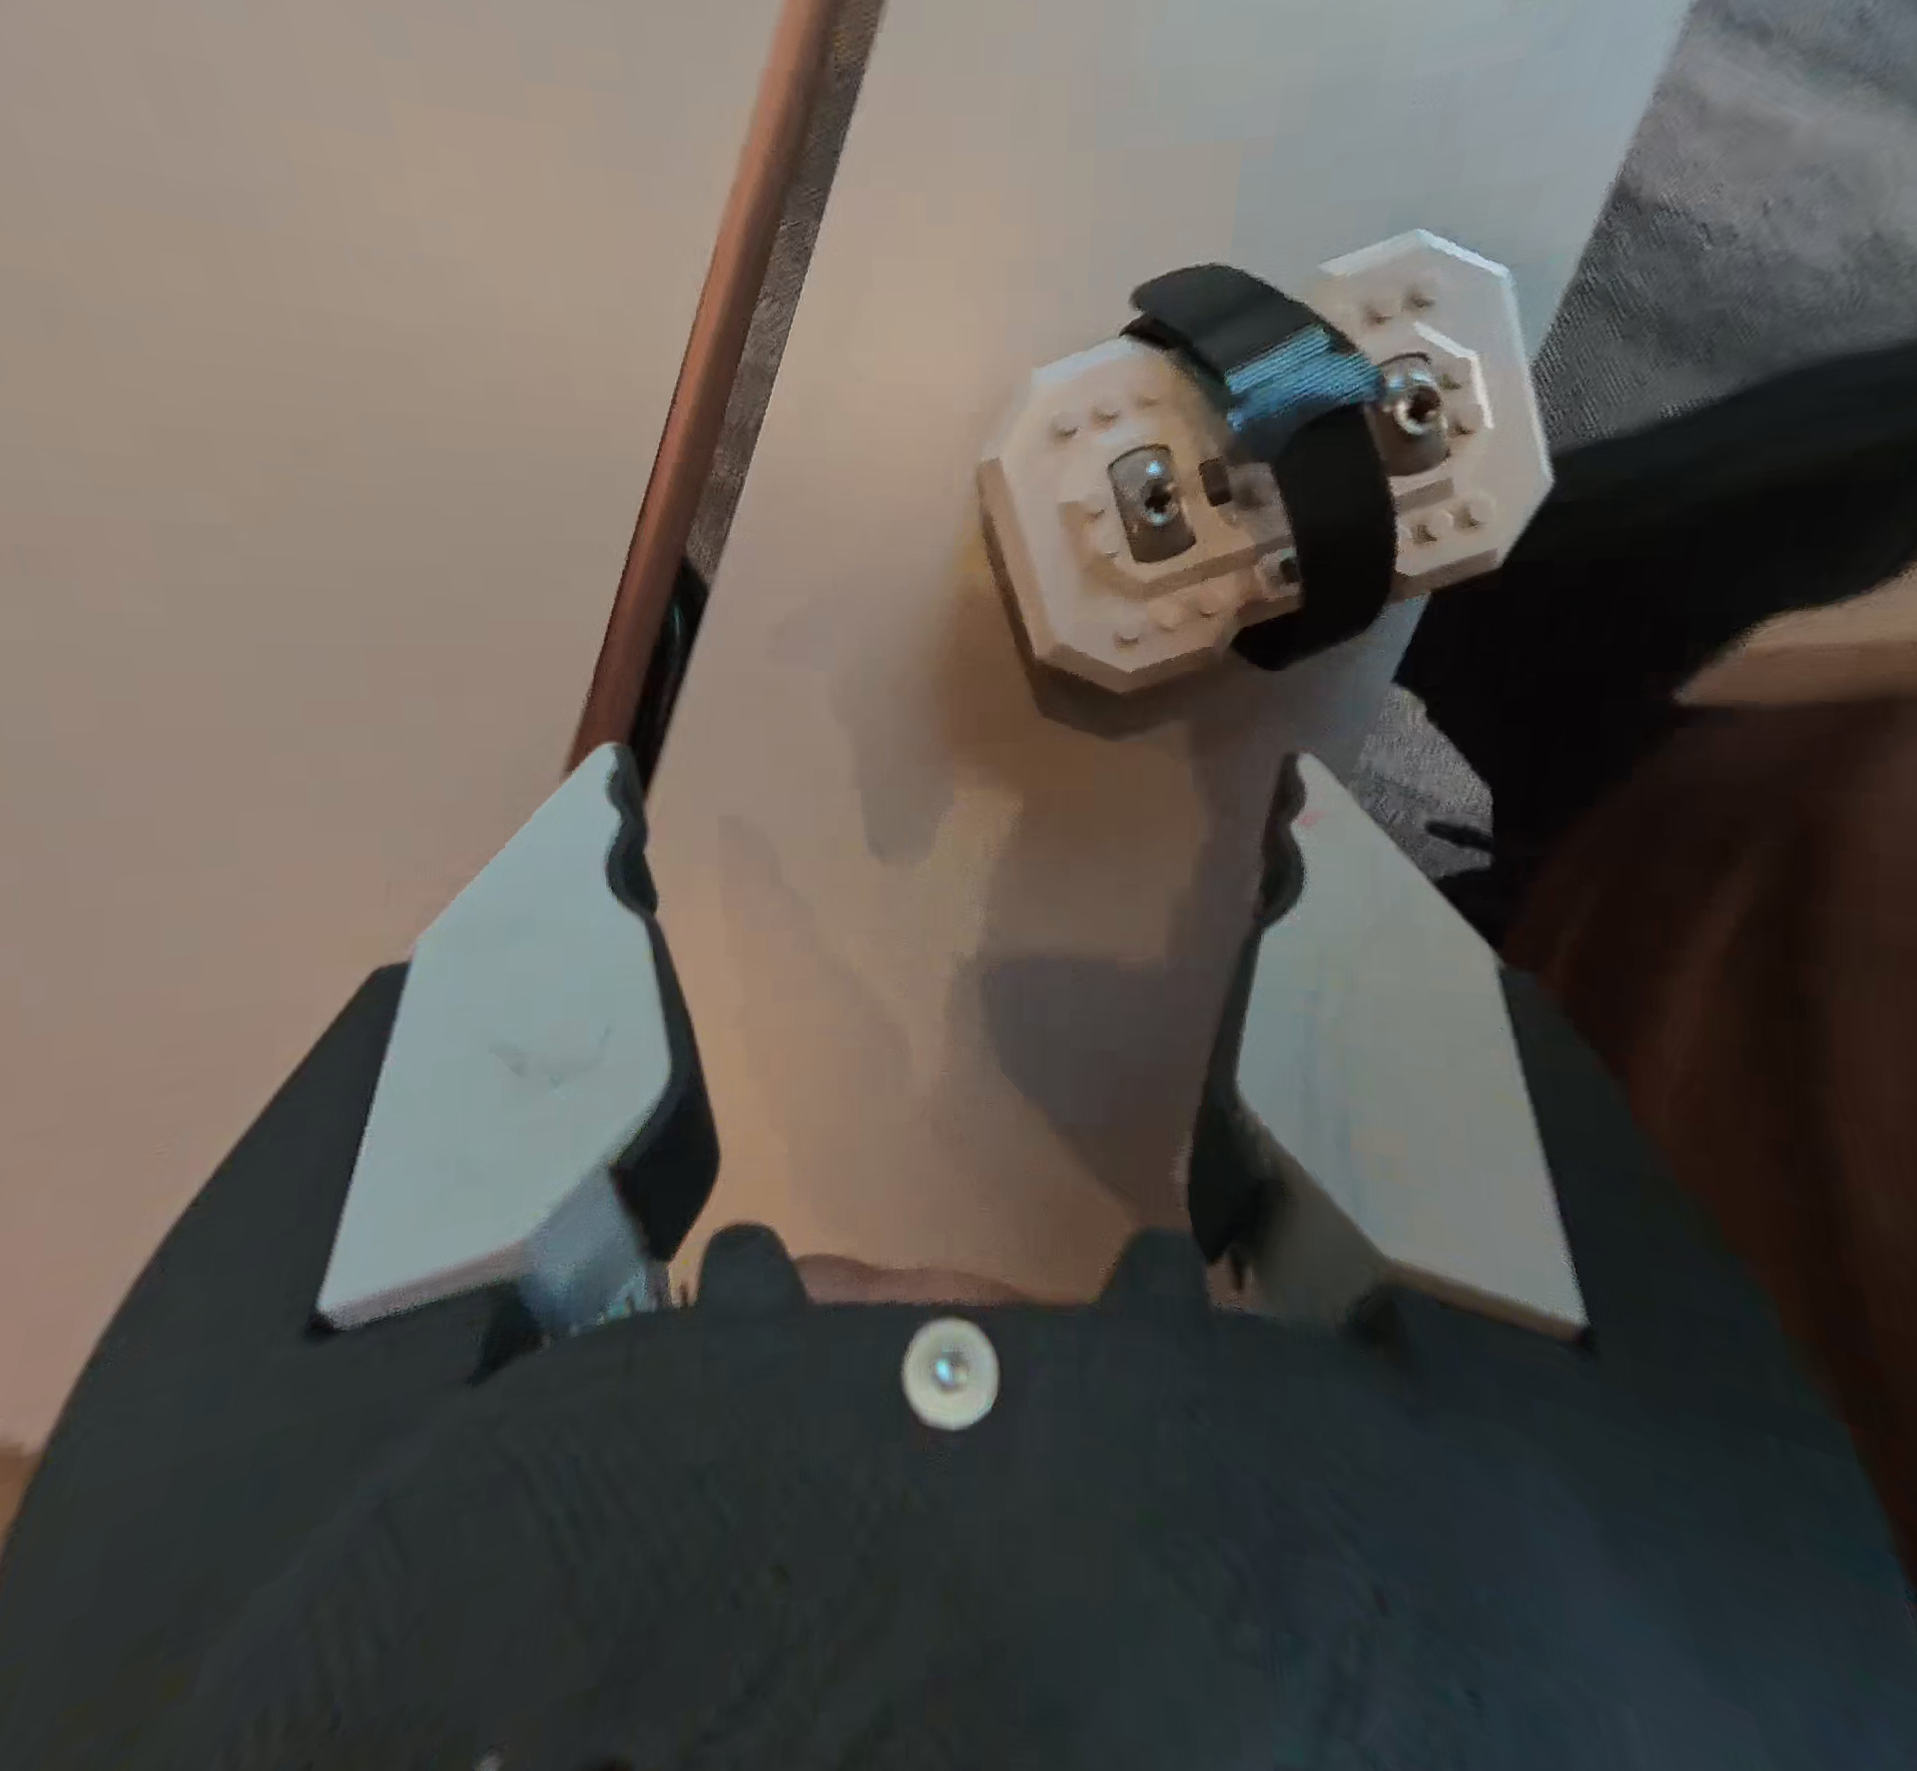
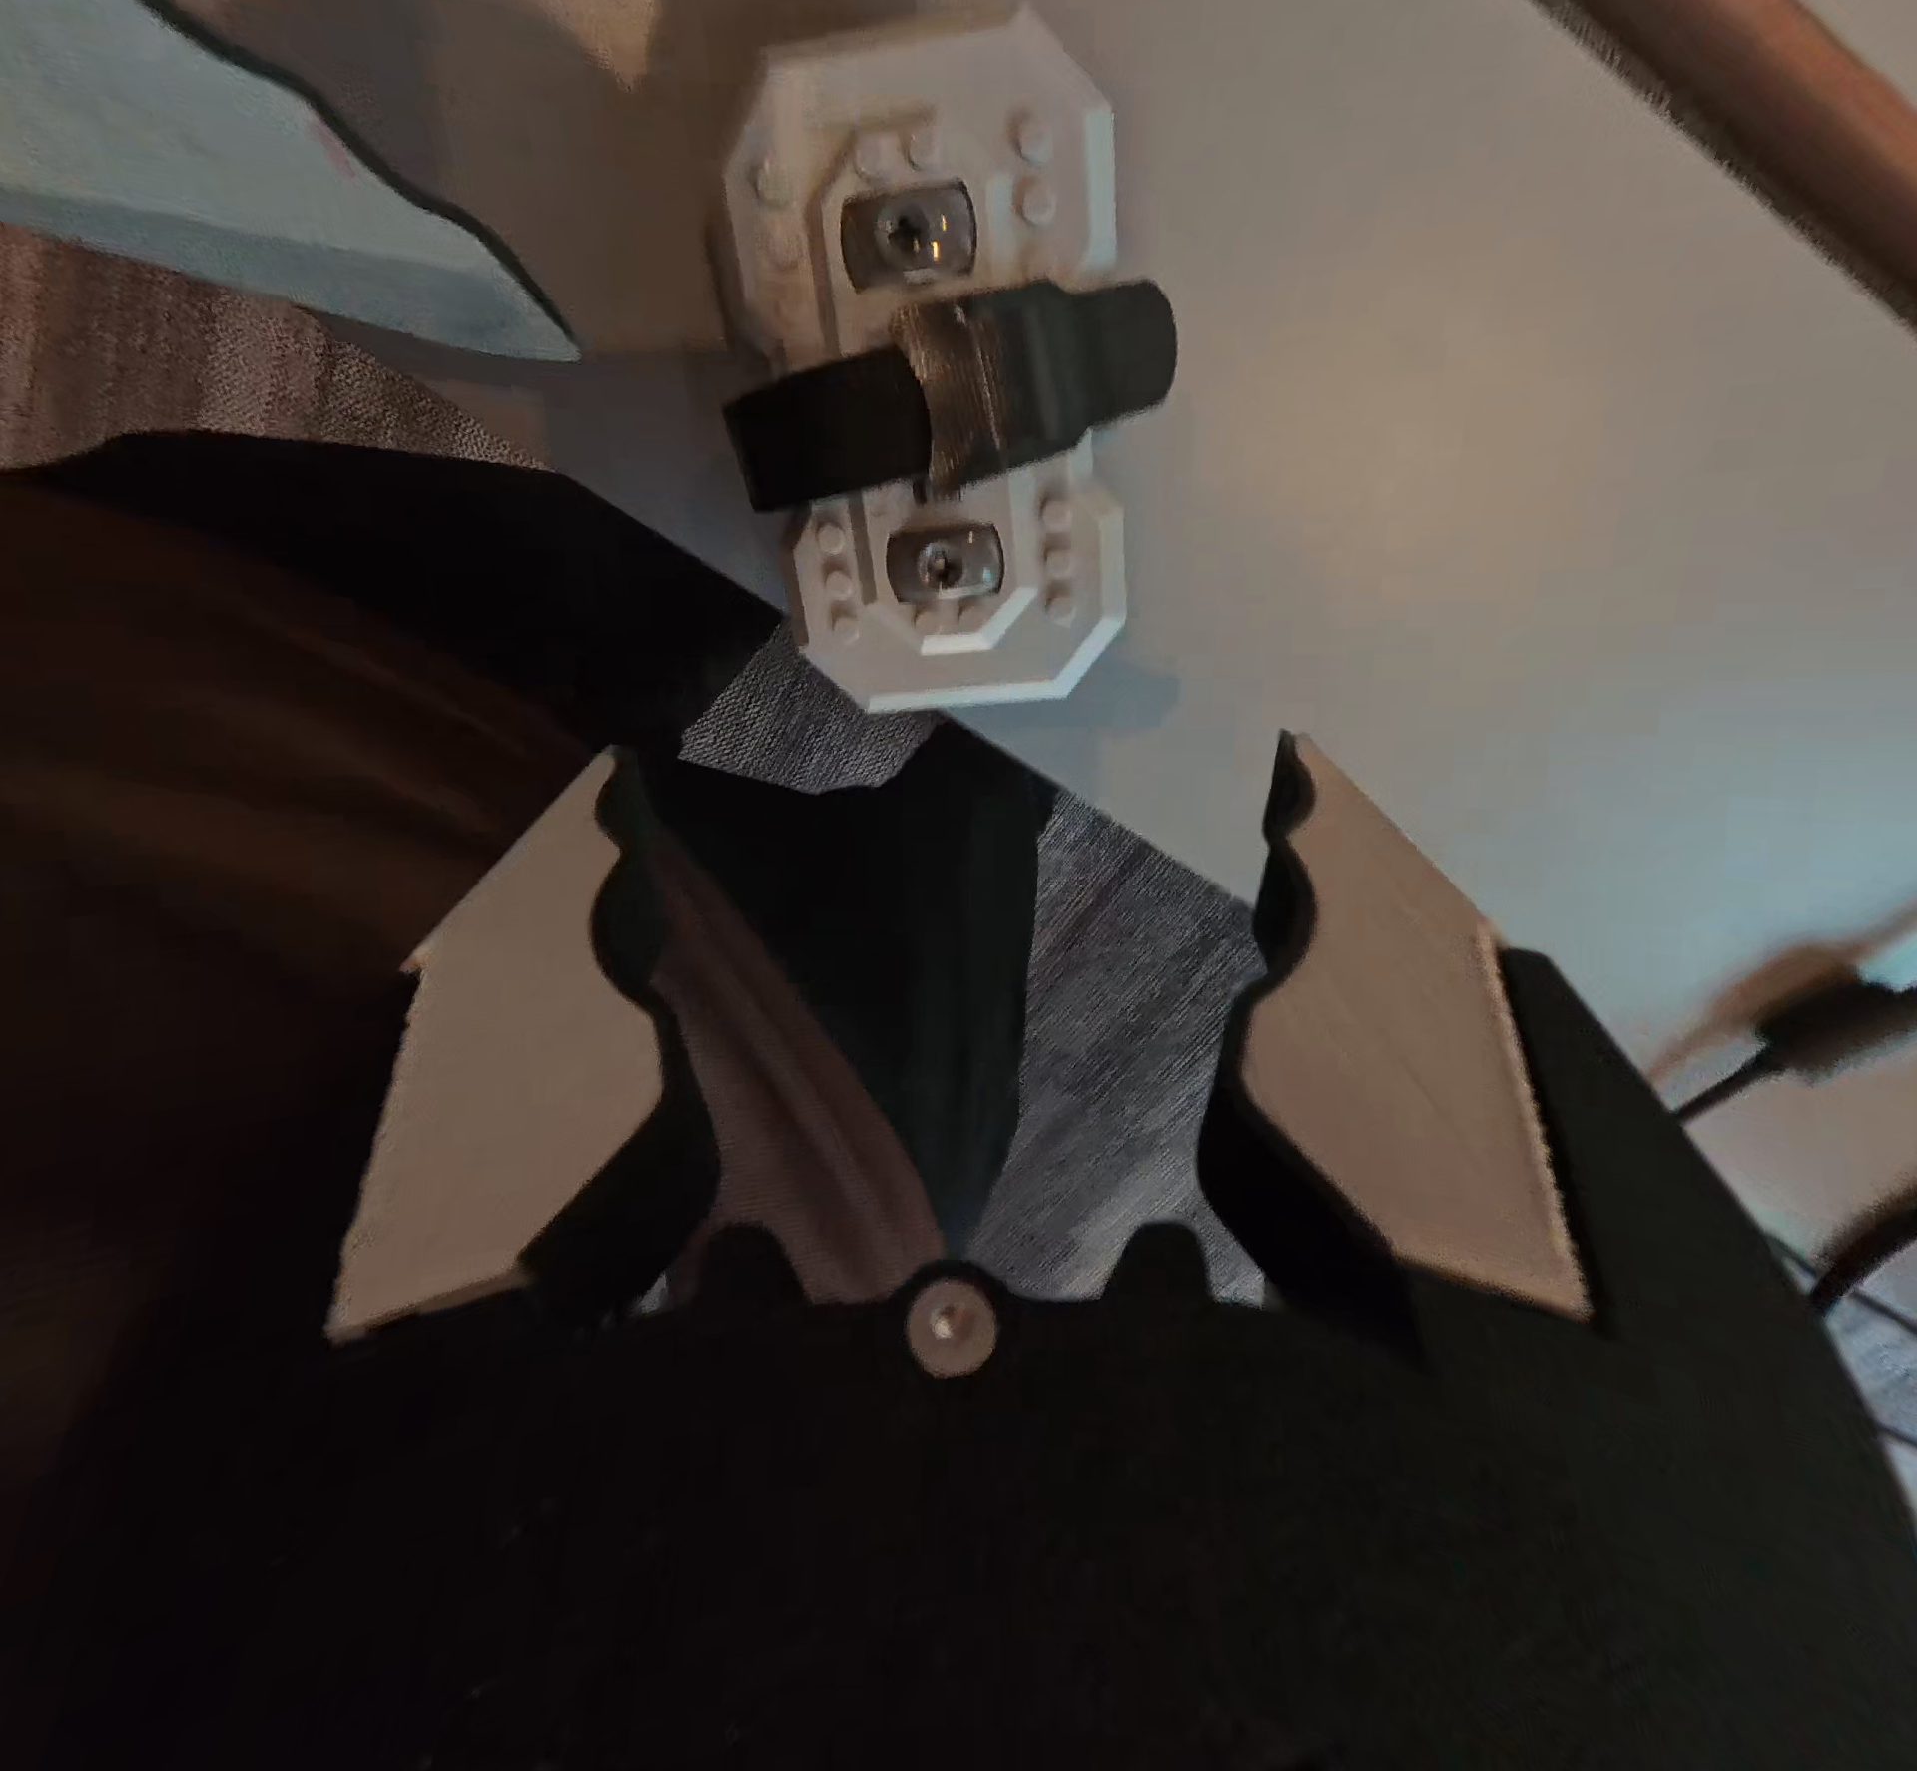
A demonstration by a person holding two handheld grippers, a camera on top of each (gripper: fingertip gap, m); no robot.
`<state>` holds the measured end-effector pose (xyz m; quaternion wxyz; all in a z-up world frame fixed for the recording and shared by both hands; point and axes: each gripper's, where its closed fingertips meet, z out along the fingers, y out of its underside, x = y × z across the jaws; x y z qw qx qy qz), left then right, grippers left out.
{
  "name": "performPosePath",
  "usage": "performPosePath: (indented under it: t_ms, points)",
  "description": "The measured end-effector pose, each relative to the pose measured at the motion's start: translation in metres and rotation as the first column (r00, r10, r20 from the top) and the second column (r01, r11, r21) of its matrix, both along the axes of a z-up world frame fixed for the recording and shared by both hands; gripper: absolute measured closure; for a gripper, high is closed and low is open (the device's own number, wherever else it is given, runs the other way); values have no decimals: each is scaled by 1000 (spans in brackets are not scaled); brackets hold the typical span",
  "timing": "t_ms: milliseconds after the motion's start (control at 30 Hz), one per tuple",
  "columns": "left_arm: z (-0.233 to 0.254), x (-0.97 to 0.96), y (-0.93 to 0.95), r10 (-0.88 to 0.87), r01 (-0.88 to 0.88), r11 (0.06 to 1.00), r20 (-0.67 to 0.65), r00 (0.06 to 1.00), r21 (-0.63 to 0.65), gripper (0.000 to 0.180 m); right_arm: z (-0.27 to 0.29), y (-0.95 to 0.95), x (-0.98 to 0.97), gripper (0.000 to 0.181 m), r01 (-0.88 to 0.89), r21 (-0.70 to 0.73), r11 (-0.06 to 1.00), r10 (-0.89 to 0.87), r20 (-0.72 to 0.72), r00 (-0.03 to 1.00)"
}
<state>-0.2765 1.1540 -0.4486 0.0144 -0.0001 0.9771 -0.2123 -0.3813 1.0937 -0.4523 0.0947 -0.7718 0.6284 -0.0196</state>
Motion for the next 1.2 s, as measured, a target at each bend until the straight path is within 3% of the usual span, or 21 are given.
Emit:
performPosePath:
  t_ms: [100,233,400,533,767,1000,1200]
  points:
    - [-7,-22,13,214,-213,977,-65,975,20,62,7,6,-13,64,43,51,998,-42,-18,999]
    - [-18,-53,18,456,-454,890,-45,889,54,63,5,19,-20,63,-30,169,985,33,-16,999]
    - [-33,-71,35,738,-741,661,74,670,120,67,-18,28,-25,44,-113,249,962,123,-25,992]
    - [-23,-90,38,866,-863,493,32,499,114,85,-29,32,-24,35,-190,200,961,189,24,982]
    - [-8,-72,57,879,-888,457,127,460,54,76,-19,27,-18,21,-113,158,981,105,59,993]
    - [-17,-51,45,818,-830,557,187,545,-16,77,-26,-6,-10,24,-1,17,1000,-1,86,996]
    - [-11,-53,31,808,-810,582,166,566,-72,77,-16,-21,-16,24,29,-37,999,-25,104,994]
